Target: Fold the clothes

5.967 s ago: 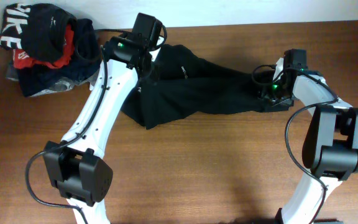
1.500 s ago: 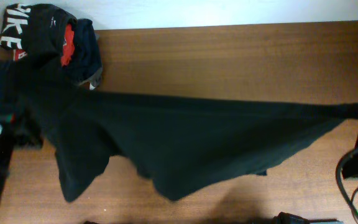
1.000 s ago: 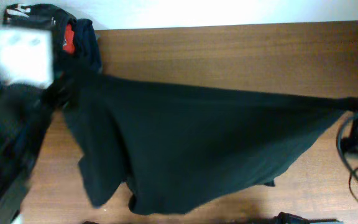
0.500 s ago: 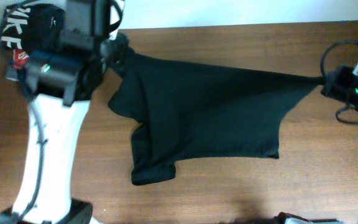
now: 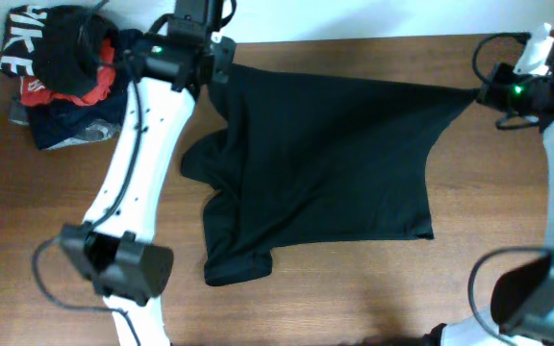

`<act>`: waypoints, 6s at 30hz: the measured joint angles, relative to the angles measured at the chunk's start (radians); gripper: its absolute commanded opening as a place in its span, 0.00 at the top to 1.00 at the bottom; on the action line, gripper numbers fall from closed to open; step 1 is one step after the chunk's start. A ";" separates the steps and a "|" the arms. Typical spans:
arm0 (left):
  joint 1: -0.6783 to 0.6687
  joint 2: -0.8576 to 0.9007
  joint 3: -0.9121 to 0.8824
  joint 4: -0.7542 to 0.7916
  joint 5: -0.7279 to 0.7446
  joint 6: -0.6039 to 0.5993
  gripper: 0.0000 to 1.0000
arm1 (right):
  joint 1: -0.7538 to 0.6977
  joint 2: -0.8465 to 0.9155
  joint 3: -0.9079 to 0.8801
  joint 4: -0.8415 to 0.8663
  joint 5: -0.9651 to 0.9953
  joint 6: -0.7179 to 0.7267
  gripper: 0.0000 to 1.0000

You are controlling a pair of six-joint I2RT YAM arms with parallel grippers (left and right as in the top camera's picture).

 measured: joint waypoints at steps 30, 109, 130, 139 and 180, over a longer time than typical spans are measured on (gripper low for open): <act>0.000 0.462 -0.003 0.983 0.000 0.023 0.01 | 0.074 0.347 0.000 0.382 0.045 -0.008 0.96; 0.000 -0.280 -1.157 -0.066 0.521 -0.319 0.26 | 0.074 -0.340 -0.355 -0.426 0.045 -0.036 0.36; 0.014 -0.290 -1.236 -0.064 0.385 -0.322 0.99 | 0.074 -0.284 -0.457 -0.349 0.069 -0.037 0.37; 0.019 -0.404 -1.191 -0.056 0.186 -0.368 0.99 | 0.074 -0.151 -0.522 -0.330 0.075 -0.021 0.43; 0.019 -0.425 -1.189 0.032 0.063 -0.378 0.99 | 0.222 -0.113 -0.764 -0.079 0.136 0.092 0.39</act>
